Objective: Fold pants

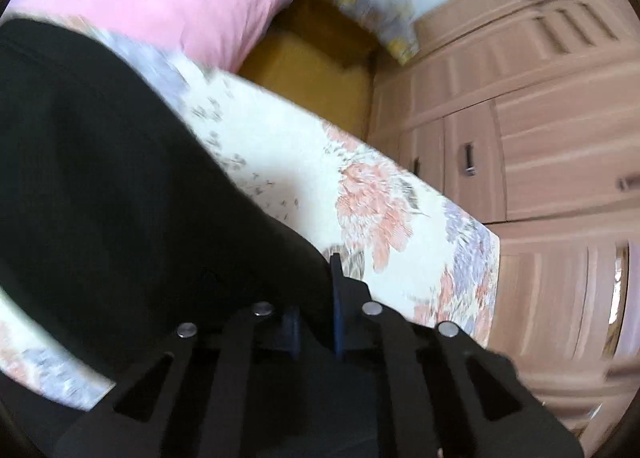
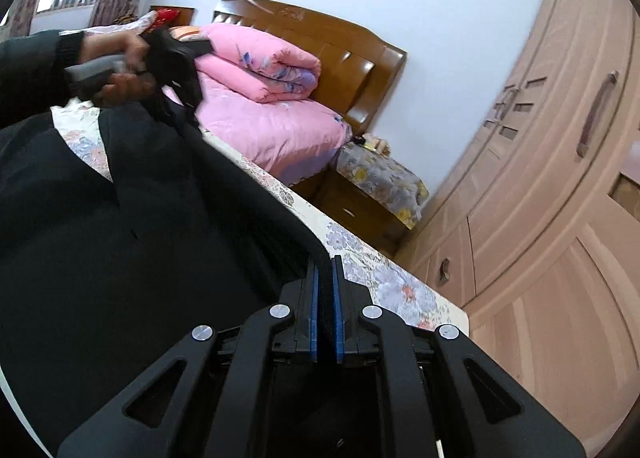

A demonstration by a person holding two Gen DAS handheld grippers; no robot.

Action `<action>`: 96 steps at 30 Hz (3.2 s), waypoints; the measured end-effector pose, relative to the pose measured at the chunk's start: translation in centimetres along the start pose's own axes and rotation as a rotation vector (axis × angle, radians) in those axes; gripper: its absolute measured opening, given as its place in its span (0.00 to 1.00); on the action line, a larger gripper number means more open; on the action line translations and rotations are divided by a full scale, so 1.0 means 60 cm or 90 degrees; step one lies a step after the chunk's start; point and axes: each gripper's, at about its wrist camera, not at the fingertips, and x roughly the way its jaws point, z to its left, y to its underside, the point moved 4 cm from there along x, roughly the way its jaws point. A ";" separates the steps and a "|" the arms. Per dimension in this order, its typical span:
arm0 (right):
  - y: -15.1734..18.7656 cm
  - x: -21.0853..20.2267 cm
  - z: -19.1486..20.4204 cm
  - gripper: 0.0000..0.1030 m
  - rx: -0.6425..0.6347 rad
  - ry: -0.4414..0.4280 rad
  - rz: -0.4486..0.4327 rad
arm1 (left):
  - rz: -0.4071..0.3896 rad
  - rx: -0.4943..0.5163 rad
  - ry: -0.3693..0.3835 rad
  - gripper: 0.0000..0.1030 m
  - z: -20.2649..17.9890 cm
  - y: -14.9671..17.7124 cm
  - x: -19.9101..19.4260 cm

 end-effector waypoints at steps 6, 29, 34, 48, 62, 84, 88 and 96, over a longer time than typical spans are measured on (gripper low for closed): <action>0.044 -0.108 0.030 0.08 0.034 0.001 -0.042 | -0.264 0.199 -0.005 0.11 -0.040 0.232 -0.197; 0.320 -0.147 0.036 0.58 0.655 -0.206 0.122 | -0.220 0.033 0.026 0.66 0.182 0.452 -0.102; 0.337 -0.126 0.021 0.58 0.732 -0.203 0.142 | -0.231 -0.007 0.019 0.63 0.214 0.423 -0.108; 0.288 -0.181 -0.002 0.10 0.704 -0.136 0.057 | -0.312 0.036 0.005 0.11 0.204 0.435 -0.182; 0.371 -0.193 0.001 0.06 0.702 -0.090 0.105 | -0.294 0.090 -0.043 0.10 0.196 0.527 -0.158; 0.335 -0.165 0.107 0.37 0.712 -0.237 0.154 | -0.269 0.077 -0.057 0.23 0.225 0.539 -0.127; 0.320 -0.172 0.122 0.09 0.686 -0.219 0.150 | -0.272 0.088 -0.050 0.15 0.225 0.542 -0.131; 0.340 -0.169 0.134 0.05 0.687 -0.193 0.174 | -0.268 0.112 -0.079 0.15 0.224 0.537 -0.120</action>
